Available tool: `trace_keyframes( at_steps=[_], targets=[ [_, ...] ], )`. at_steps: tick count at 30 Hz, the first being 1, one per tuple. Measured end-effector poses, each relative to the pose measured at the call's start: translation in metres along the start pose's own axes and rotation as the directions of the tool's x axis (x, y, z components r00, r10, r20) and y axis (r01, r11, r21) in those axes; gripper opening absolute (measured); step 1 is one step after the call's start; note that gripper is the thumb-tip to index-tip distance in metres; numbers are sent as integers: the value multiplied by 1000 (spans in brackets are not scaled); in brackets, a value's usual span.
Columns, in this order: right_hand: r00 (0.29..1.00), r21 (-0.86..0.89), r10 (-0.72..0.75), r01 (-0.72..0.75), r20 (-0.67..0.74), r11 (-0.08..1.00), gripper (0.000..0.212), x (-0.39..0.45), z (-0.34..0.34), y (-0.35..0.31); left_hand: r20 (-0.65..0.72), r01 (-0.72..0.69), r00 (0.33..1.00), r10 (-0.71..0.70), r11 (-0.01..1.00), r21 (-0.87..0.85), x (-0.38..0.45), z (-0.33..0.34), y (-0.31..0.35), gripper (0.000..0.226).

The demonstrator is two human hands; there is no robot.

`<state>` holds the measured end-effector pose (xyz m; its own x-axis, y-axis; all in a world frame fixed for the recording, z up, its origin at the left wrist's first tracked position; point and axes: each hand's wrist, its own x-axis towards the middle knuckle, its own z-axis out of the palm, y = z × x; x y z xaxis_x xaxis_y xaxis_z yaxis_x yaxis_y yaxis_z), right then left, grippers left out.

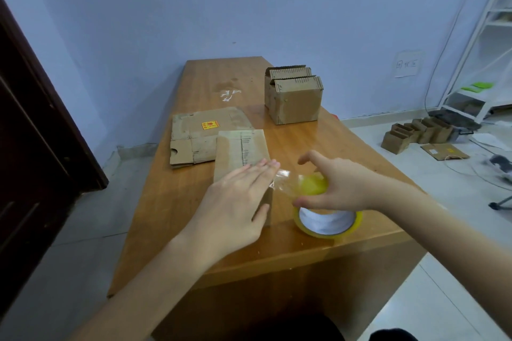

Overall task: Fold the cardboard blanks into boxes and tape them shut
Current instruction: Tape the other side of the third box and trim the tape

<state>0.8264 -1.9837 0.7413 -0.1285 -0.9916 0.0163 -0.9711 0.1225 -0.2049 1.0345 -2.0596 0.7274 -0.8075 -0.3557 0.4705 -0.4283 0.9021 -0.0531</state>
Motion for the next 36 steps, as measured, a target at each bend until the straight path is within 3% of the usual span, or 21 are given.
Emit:
trace_keyframes(
  at_steps=[2,4,10,13,18,21,24,26,28,29,32,36],
  targets=[
    [995,-363,57,-22,86,931,84,5,-8,-7,27,12,1000,-11,1000,-25,-1,-1,1,74],
    [993,-500,46,14,108,866,87,8,-11,-13,56,31,998,-25,994,-102,-1,-5,1,73],
    [995,-393,-7,44,96,918,102,5,-15,-8,90,43,996,-28,985,-165,-1,-2,-1,76],
    [996,-360,-66,83,62,929,94,2,-16,-6,86,62,995,-46,979,-193,2,-9,0,81],
    [994,-373,-111,105,6,922,84,4,-14,-9,43,81,996,-77,992,-96,8,-16,-5,89],
    [994,-396,-110,103,6,913,85,6,-14,-12,80,85,994,-74,987,-139,15,-19,-20,74],
    [990,-420,-125,88,-61,903,91,-3,-10,-23,64,2,998,10,983,-181,20,-17,-38,46],
    [961,-246,-150,91,-233,965,91,-16,0,-41,75,28,997,-6,954,-297,18,-13,-46,38],
    [901,132,-92,161,-423,978,81,-28,13,-68,117,90,992,-45,908,-409,13,-7,-54,39],
    [887,330,-29,202,-461,922,76,-31,21,-80,130,108,990,-56,889,-445,11,-5,-57,40],
    [929,717,117,187,-352,672,72,-26,39,-105,147,100,989,-26,844,-527,9,-6,-65,40],
    [957,820,194,68,-214,568,71,-8,56,-111,164,106,986,-15,820,-562,11,-11,-67,38]
  ],
)
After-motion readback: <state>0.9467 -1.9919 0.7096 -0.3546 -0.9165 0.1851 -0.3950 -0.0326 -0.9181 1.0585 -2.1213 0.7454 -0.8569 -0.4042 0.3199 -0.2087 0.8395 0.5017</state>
